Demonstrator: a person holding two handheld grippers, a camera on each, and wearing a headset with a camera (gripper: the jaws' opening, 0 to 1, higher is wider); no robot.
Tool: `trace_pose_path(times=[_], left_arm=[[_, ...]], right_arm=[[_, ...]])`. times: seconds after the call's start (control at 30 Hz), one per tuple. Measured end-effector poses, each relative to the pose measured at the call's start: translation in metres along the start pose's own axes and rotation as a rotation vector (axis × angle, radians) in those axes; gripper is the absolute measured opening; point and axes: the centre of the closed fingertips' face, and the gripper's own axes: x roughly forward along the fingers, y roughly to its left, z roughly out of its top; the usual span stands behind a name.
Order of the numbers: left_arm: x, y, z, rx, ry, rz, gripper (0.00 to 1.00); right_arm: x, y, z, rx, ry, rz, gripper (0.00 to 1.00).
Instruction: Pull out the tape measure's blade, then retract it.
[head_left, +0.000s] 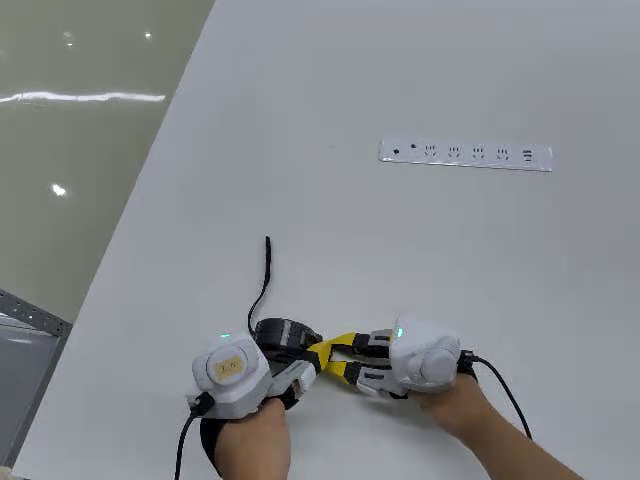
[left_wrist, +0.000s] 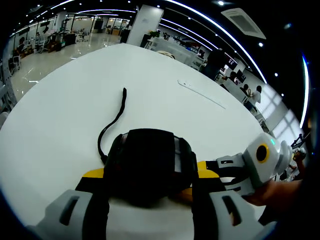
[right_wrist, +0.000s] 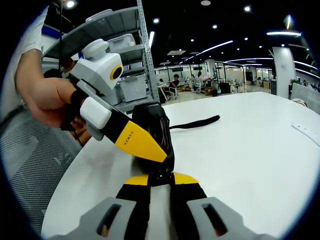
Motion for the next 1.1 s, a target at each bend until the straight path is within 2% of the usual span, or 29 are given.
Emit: trace_pose_path(times=[0.17,0.3,0.6,0.73,0.93,1.0,1.1], left_arm=[[-0.0005,0.0003,-0.0018,0.028,0.01,-0.008,0.66],[-0.0003,0.0005,-0.0006,0.064,0.017,-0.022,0.67],[-0.0016,0.003,-0.0003,0.076,0.027,-0.038,0.72],[-0.0026,0.0072,0.0001,0.081,0.019,-0.044,0.77],[-0.0043,0.0046,0.0035,0.086,0.0,-0.069,0.82],[-0.0048,0.0039,0.0025,0.107,0.005,-0.07,0.81],[-0.0058,0.0033,0.0036,0.105,-0.001,-0.072,0.82]], right_arm=[[-0.0005,0.0008,-0.0001,0.006,-0.001,0.005,0.16],[-0.0017,0.0013,0.0013,0.016,-0.011,0.011,0.25],[-0.0036,0.0029,0.0009,0.028,-0.014,0.004,0.31],[-0.0041,0.0048,0.0021,0.049,-0.027,0.005,0.37],[-0.0063,0.0057,0.0033,0.067,-0.036,-0.002,0.4],[-0.0068,0.0052,0.0024,0.07,-0.038,-0.004,0.41],[-0.0082,0.0045,0.003,0.073,-0.039,-0.01,0.42]])
